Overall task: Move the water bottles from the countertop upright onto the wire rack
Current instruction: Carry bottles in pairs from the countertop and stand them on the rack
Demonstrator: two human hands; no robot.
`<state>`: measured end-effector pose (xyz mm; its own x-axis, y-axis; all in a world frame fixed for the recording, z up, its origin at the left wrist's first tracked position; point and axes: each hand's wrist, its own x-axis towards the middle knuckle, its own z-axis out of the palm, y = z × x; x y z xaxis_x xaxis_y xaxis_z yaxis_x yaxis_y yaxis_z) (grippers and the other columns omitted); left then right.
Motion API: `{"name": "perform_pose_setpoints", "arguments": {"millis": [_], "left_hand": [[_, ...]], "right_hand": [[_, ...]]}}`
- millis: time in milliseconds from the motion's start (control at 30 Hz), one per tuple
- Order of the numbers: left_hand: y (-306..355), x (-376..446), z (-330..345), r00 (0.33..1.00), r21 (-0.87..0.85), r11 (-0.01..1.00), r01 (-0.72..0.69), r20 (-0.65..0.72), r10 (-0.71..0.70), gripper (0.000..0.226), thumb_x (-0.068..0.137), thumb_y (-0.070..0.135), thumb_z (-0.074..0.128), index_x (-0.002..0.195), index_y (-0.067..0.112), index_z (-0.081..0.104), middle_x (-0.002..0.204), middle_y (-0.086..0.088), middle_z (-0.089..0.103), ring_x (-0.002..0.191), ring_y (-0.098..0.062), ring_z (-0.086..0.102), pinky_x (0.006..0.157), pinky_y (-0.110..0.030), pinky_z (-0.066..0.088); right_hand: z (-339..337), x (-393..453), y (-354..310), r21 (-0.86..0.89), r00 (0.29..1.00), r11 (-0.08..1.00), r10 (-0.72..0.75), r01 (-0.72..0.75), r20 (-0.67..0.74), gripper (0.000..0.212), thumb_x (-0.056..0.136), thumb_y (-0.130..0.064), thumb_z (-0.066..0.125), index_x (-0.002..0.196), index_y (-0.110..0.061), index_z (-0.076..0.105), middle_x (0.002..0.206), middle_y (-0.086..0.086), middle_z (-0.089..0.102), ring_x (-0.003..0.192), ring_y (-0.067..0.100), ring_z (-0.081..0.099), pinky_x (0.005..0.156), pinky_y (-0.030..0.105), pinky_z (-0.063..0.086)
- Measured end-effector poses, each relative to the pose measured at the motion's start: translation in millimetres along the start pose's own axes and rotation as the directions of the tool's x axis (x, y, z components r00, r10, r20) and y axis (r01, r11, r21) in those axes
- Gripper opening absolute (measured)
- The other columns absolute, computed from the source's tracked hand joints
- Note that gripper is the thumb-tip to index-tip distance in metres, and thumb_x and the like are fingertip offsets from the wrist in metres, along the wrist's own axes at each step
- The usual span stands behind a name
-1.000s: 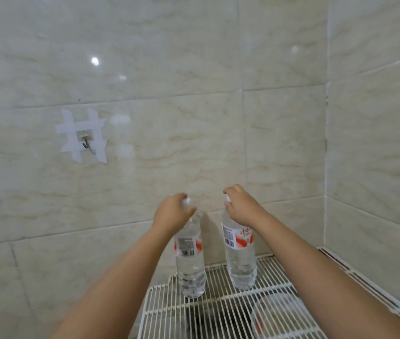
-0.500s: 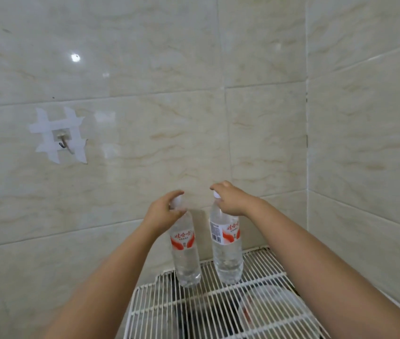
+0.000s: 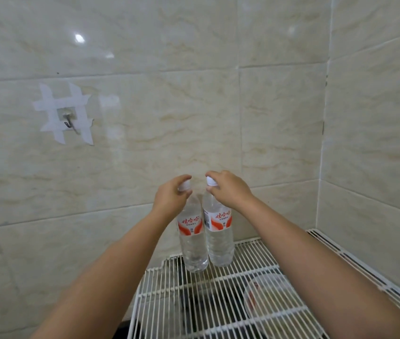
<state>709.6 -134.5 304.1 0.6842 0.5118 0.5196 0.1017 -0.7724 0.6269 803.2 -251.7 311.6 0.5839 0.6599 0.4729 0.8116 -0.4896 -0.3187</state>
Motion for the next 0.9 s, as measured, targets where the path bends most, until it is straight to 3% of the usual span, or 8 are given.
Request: {"name": "perform_pose_setpoints", "arguments": {"millis": [400,533,633,767,900], "left_hand": [[-4.7,0.4,8.8,0.999,0.090,0.996,0.000,0.034,-0.003,0.047,0.089,0.021,0.053,0.134,0.017,0.039,0.128,-0.012,0.057,0.113,-0.027,0.055,0.091,-0.034,0.044],[3.9,-2.0,-1.6,0.988,0.206,0.978,-0.022,0.156,-0.011,0.056,0.091,0.028,0.049,0.140,0.019,0.024,0.141,-0.010,0.043,0.126,-0.027,0.045,0.100,-0.036,0.039],[5.9,-13.9,-20.5,0.992,0.262,0.964,-0.043,0.124,0.011,0.055,0.093,0.026,0.045,0.141,0.014,0.022,0.148,-0.009,0.034,0.133,-0.026,0.035,0.105,-0.035,0.032],[-12.1,-54.2,-54.7,0.999,0.383,0.924,-0.002,0.040,-0.015,0.049,0.093,0.023,0.045,0.138,0.010,0.031,0.145,-0.010,0.037,0.132,-0.025,0.035,0.107,-0.032,0.027],[-40.6,-114.0,-98.9,0.993,0.528,0.841,0.120,-0.068,-0.098,0.044,0.093,0.024,0.042,0.135,0.010,0.037,0.143,-0.015,0.039,0.131,-0.030,0.033,0.108,-0.036,0.025]], "right_hand": [[7.4,1.0,-0.9,0.077,0.997,0.994,0.077,-0.076,-0.016,0.044,0.092,-0.032,0.045,0.132,-0.019,0.037,0.123,0.013,0.055,0.107,0.029,0.053,0.078,0.035,0.043],[6.2,-3.1,-5.0,0.076,0.994,0.992,0.096,-0.100,0.054,0.056,0.091,-0.032,0.045,0.140,-0.020,0.021,0.129,0.015,0.049,0.109,0.030,0.053,0.077,0.033,0.042],[1.4,-14.8,-12.8,0.068,0.993,0.991,0.109,-0.111,0.041,0.065,0.090,-0.030,0.046,0.143,-0.019,0.011,0.136,0.018,0.039,0.117,0.033,0.046,0.086,0.037,0.042],[-3.3,-31.7,-30.1,0.029,0.989,0.995,0.099,-0.096,-0.110,0.056,0.087,-0.017,0.046,0.138,-0.010,0.025,0.137,0.020,0.035,0.123,0.037,0.036,0.096,0.043,0.038],[12.0,-54.4,-79.3,-0.012,0.988,0.995,-0.098,0.097,-0.121,0.044,0.085,-0.012,0.046,0.128,-0.005,0.041,0.137,0.019,0.039,0.123,0.036,0.037,0.099,0.041,0.034]]}}
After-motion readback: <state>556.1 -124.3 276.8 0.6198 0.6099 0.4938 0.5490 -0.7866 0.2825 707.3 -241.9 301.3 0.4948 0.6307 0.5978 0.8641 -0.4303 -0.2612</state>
